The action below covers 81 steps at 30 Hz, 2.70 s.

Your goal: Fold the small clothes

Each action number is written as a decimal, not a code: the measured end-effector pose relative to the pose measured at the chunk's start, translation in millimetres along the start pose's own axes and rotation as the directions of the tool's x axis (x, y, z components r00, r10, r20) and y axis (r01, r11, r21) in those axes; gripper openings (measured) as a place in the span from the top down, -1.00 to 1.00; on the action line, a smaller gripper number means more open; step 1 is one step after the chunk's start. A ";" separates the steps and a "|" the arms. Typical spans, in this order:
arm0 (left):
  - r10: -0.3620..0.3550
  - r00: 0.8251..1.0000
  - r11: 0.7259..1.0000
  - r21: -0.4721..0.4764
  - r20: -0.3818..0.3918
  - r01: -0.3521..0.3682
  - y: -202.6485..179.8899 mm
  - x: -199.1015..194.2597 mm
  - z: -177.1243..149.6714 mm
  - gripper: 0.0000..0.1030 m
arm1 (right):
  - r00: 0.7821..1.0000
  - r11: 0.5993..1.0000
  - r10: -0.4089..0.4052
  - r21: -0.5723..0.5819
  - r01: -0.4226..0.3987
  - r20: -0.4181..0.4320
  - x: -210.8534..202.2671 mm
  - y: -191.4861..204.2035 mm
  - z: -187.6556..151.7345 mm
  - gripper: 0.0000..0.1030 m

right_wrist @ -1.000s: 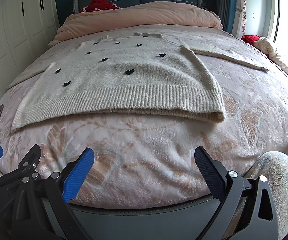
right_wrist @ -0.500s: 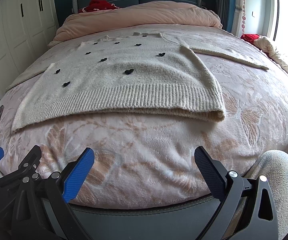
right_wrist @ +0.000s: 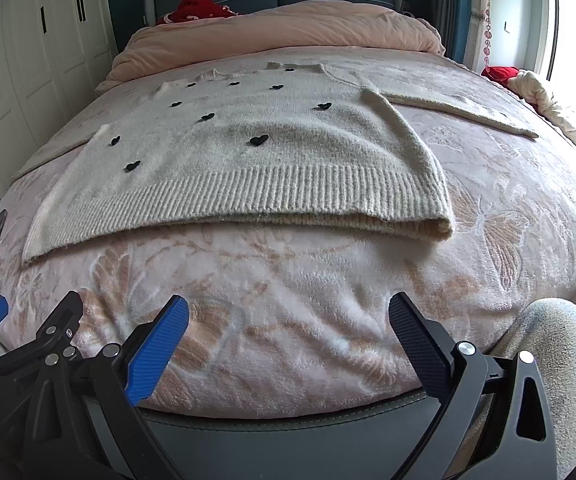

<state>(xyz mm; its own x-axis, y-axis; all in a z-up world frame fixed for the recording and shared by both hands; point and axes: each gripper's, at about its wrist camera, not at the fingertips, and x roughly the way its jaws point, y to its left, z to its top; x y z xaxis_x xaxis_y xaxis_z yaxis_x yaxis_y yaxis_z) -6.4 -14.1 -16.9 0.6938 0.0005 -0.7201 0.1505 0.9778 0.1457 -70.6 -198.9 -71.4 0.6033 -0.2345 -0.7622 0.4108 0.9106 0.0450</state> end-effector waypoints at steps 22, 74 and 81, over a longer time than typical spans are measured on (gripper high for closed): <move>0.000 1.000 1.000 -0.001 -0.003 0.000 1.7 1.5 0.5 -0.91 | 1.000 1.000 0.001 0.001 -0.001 -0.004 2.0 0.0 -1.5 -0.90; -0.013 0.998 0.999 0.045 -0.063 0.016 -75.1 81.1 130.5 -0.91 | 0.983 0.688 -0.152 0.702 0.182 -0.105 218.7 -468.3 248.0 0.26; -0.011 0.998 1.000 0.029 -0.069 0.013 -60.7 88.8 130.7 -0.91 | 0.993 0.732 -0.110 0.679 0.059 0.032 215.5 -442.1 290.4 0.82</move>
<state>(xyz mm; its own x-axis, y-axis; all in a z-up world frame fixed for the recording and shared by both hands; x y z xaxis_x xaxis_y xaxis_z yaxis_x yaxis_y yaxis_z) 138.1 -100.8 -1.0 0.6423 0.0043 -0.7665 0.1796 0.9713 0.1560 76.3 -750.9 -68.0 0.5759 -0.3435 -0.7418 0.8004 0.4217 0.4261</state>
